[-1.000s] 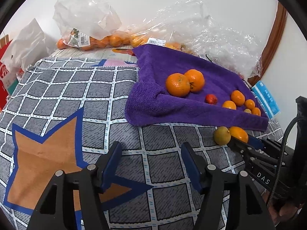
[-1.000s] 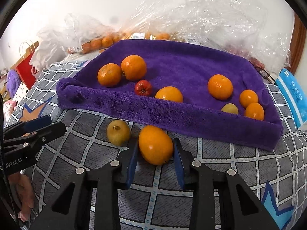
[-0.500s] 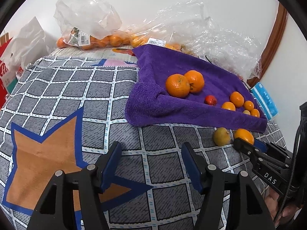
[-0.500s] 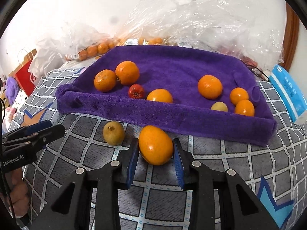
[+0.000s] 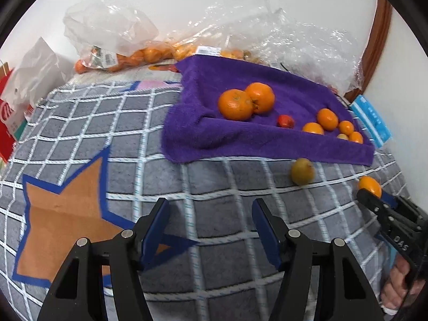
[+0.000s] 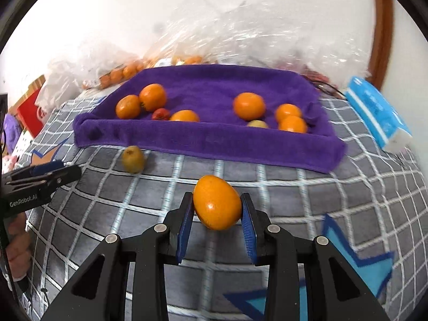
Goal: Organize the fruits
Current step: 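Grasp the oval orange with the right tool while the left tool grasps the yellow-green fruit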
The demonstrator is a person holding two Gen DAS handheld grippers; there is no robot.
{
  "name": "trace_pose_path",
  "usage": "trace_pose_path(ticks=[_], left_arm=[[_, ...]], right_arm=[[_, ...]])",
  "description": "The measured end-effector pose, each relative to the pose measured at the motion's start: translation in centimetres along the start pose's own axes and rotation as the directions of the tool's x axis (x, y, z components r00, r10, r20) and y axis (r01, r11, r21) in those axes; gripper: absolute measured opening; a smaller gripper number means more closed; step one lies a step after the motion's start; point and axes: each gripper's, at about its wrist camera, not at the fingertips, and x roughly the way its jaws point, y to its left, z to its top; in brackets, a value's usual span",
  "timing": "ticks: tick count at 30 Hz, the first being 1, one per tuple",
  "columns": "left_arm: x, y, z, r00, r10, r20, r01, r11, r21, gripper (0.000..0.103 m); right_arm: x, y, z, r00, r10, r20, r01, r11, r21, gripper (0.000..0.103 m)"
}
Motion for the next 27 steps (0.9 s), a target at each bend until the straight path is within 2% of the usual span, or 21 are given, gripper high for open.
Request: trace_pose_path(ticks=[2, 6, 11, 18, 19, 20, 22, 27], left_arm=[[-0.2, -0.9, 0.3, 0.999, -0.045, -0.002, 0.045, 0.999, -0.008, 0.061], [-0.2, -3.6, 0.7, 0.998, -0.054, 0.012, 0.054, 0.997, 0.050, 0.061], [1.4, -6.1, 0.8, 0.997, -0.081, -0.016, 0.082, 0.995, 0.060, 0.060], [3.1, -8.5, 1.9, 0.996, -0.083, -0.014, 0.083, 0.994, 0.065, 0.049], [3.5, -8.8, 2.0, 0.998, -0.067, -0.018, 0.068, 0.995, 0.072, 0.043], [3.9, -9.0, 2.0, 0.999, -0.037, -0.027, 0.039, 0.996, 0.081, 0.025], [3.8, -9.2, 2.0, 1.000, -0.020, -0.012, 0.022, 0.995, 0.100, 0.026], [2.6, -8.2, 2.0, 0.999, -0.035, -0.026, 0.036, 0.998, 0.049, 0.026]], right_arm=[[-0.3, -0.9, 0.0, 1.000, -0.023, 0.007, 0.023, 1.000, 0.011, 0.035], [-1.2, -2.6, 0.0, 0.998, -0.054, 0.038, 0.052, 0.998, 0.043, 0.035], [-1.6, -4.0, -0.8, 0.993, -0.108, 0.057, 0.105, 0.993, 0.052, 0.035], [-1.8, -5.4, -1.5, 0.996, -0.078, 0.045, 0.073, 0.993, 0.096, 0.035], [-1.6, -5.4, -1.4, 0.997, -0.072, 0.037, 0.068, 0.993, 0.099, 0.035], [-1.5, -5.5, -1.4, 0.997, -0.067, 0.032, 0.063, 0.993, 0.103, 0.035], [-1.5, -5.6, -1.5, 0.998, -0.062, 0.030, 0.058, 0.992, 0.111, 0.035], [-1.7, -5.4, -1.5, 0.997, -0.069, 0.037, 0.065, 0.992, 0.104, 0.035]])
